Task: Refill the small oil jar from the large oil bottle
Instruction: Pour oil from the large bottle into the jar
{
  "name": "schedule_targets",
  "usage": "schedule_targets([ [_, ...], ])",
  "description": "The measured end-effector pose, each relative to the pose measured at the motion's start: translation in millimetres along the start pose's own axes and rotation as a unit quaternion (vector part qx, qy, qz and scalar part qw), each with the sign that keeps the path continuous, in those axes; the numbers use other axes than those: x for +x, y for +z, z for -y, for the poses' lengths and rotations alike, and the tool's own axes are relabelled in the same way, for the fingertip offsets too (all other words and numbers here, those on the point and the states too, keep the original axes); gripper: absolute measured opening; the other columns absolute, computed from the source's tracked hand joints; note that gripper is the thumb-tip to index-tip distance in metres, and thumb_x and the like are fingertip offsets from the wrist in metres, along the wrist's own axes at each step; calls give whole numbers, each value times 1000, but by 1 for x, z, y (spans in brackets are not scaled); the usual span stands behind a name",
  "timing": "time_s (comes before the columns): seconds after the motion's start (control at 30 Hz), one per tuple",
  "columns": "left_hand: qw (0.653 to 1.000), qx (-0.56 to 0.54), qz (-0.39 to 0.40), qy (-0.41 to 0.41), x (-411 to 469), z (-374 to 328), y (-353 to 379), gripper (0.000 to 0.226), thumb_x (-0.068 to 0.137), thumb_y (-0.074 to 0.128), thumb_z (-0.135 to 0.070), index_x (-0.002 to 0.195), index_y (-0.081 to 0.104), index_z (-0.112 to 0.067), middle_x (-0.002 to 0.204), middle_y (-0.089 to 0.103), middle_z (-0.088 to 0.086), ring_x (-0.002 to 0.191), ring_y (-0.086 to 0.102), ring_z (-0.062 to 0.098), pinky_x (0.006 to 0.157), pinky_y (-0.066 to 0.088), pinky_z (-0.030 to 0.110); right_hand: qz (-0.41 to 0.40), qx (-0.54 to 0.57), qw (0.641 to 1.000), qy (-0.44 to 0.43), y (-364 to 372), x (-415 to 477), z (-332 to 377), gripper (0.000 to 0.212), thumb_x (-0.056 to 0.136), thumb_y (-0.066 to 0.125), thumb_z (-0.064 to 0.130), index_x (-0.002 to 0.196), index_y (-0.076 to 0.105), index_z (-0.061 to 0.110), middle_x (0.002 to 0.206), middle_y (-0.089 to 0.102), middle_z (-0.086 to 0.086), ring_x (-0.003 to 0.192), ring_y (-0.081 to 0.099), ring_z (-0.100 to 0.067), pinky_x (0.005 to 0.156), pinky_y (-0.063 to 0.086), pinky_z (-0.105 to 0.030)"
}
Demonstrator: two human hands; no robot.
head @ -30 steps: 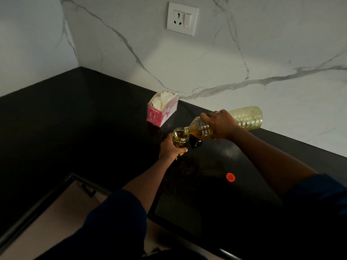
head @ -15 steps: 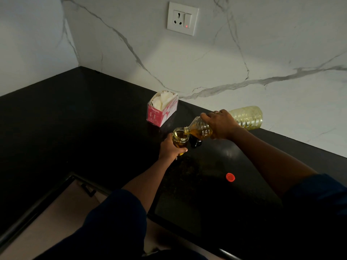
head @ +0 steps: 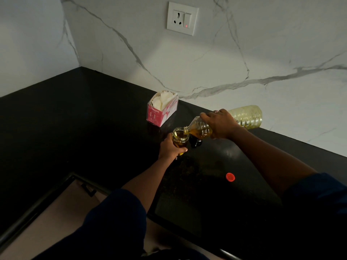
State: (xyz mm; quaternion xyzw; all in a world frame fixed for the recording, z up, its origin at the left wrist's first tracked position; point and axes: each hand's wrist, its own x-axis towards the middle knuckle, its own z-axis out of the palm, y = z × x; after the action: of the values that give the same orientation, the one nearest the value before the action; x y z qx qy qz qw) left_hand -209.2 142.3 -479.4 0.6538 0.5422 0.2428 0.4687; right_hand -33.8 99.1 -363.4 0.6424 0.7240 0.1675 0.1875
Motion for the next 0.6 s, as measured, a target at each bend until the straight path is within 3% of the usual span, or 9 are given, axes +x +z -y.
schedule_targets([
  [0.6,1000,4,2,-1,-3,-3,-1,77,66,82,-19,132,41,-16,134,50,7,128,44,24,99,42,35,-1,-5,1000,-6,1,2,-1,88,73,72,41,141,23,14,132,50,-12,118,52,-29,98,38,-41],
])
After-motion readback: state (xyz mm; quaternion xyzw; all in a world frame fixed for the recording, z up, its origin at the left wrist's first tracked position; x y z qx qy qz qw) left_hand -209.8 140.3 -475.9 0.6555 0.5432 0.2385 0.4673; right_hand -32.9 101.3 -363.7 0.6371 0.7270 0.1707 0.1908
